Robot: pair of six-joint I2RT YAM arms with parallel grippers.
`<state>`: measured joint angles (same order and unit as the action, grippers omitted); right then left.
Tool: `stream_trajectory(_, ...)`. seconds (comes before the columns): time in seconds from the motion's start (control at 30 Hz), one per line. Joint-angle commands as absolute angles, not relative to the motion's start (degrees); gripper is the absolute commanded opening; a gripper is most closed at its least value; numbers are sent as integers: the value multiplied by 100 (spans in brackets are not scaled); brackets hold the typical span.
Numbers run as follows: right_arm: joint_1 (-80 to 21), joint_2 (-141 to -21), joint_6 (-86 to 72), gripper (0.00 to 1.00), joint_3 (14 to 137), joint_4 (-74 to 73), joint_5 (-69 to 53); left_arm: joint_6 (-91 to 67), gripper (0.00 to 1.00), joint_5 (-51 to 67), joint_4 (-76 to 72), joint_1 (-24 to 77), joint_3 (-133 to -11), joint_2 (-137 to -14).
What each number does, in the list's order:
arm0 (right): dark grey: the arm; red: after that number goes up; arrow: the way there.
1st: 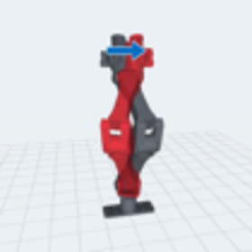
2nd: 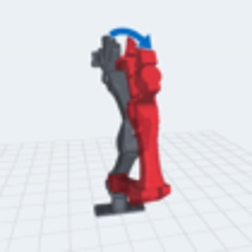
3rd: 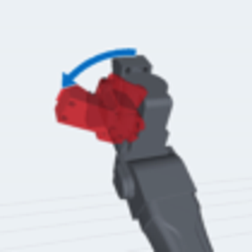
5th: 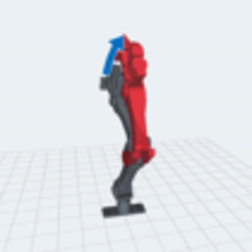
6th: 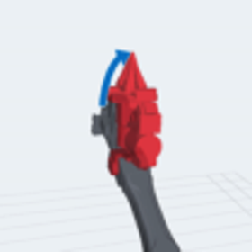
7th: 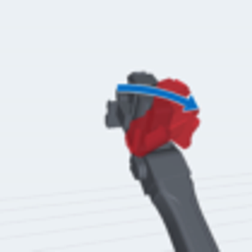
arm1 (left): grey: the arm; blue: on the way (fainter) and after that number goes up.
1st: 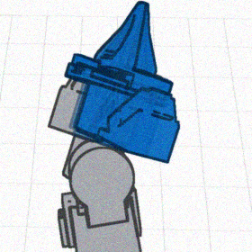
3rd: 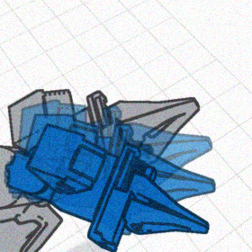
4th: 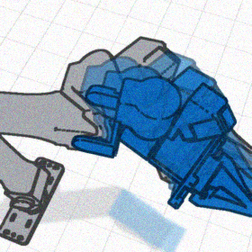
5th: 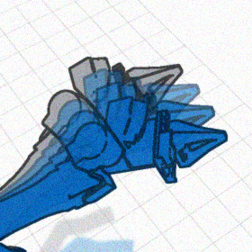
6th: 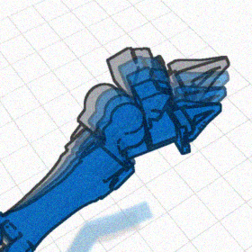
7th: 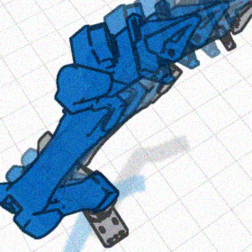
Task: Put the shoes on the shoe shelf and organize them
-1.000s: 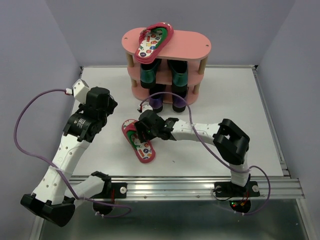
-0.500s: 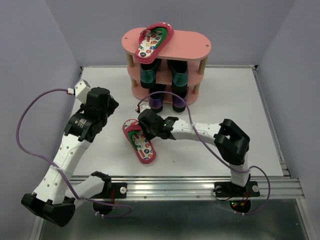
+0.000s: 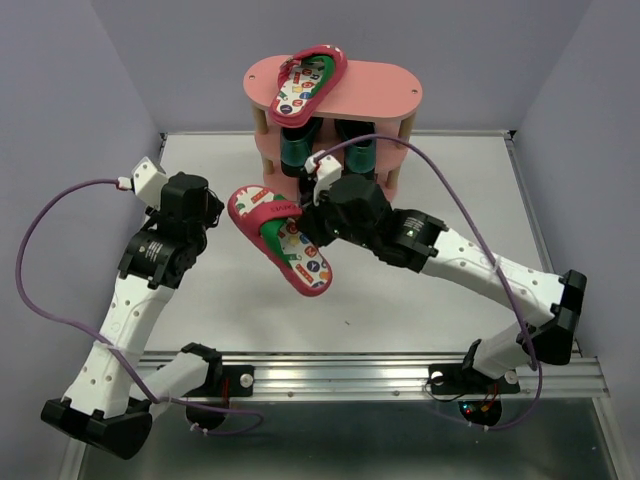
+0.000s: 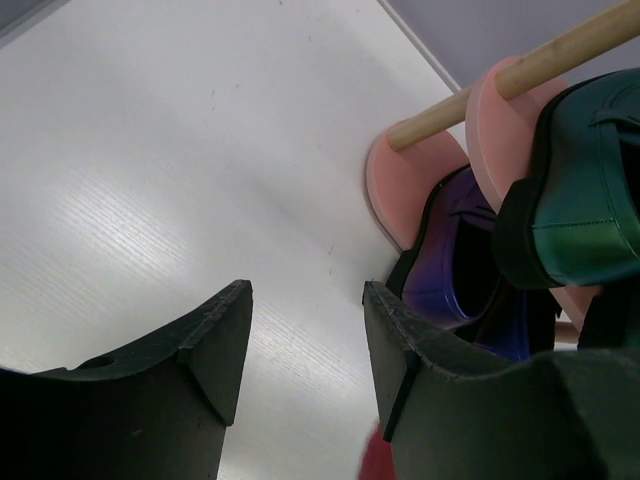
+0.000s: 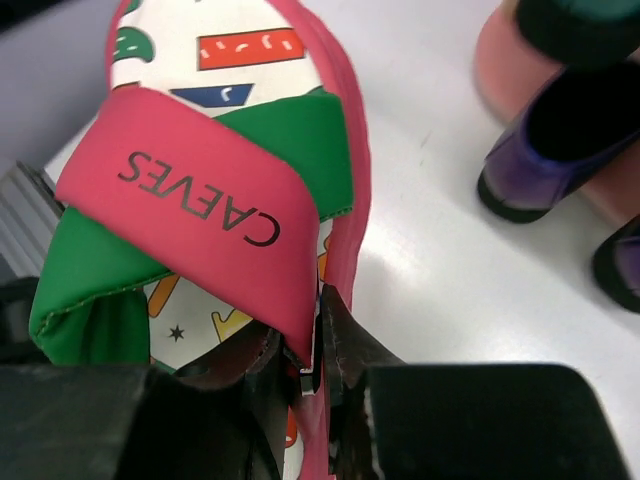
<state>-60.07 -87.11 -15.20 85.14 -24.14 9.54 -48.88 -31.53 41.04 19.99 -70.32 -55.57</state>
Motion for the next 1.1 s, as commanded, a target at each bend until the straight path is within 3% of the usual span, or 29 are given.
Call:
stream_trajectory(0.0, -6038, -8306, -1126, 1, 9456, -2337, 1642, -4781, 59, -3428, 4104, 1925, -7286, -5379)
stream_trajectory(0.4, -5440, -8841, -413, 1, 11732, -2382, 2917, -4799, 59, -3384, 4166, 1890, -7277, -5326)
stream_trajectory(0.63, -4020, -9439, -615, 1, 12830, -2549, 2962, -4799, 59, -3349, 4149, 1881, -7233, -5352)
stream_trajectory(0.8, -3288, -9817, -1010, 1, 13218, -2619, 2733, -4773, 59, -3322, 4148, 1863, -7207, -5370)
stream_trajectory(1.07, -2962, -10256, -1538, 1, 13508, -2593, 3128, -4790, 59, -3261, 4096, 1846, -7084, -5388)
